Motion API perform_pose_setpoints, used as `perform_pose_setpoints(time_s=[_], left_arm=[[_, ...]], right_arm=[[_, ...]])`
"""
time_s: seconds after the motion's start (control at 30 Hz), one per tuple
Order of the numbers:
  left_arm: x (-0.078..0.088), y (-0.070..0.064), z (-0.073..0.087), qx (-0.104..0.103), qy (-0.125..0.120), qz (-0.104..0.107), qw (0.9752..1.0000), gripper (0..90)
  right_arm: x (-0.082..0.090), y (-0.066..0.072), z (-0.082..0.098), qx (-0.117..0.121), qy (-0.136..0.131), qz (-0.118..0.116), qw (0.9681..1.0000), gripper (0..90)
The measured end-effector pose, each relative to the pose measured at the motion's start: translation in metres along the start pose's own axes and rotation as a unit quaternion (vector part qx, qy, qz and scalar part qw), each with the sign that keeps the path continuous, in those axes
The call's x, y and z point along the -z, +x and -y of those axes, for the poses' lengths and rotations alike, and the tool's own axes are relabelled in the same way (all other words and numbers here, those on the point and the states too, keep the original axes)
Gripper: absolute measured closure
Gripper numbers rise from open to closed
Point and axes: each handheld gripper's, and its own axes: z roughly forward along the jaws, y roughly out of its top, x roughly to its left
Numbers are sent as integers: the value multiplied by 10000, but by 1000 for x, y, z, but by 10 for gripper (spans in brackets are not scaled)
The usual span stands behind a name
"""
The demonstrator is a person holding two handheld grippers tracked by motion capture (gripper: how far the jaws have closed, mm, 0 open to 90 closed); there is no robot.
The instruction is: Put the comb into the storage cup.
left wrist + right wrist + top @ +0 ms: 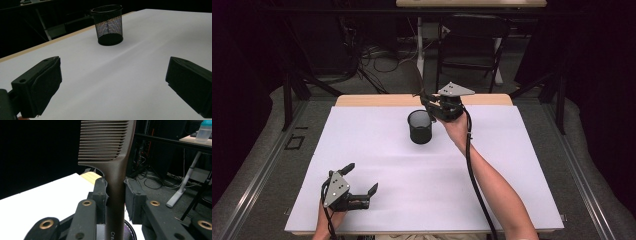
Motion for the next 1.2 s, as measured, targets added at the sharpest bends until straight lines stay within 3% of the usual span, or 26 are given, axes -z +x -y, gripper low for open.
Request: perform_pose_setpoints(time_s=[1.2], left_arm=[[1,0,0,-10,-5,1,10000,5]], right_arm=[[-22,5,5,67,-235,22,9997,725]])
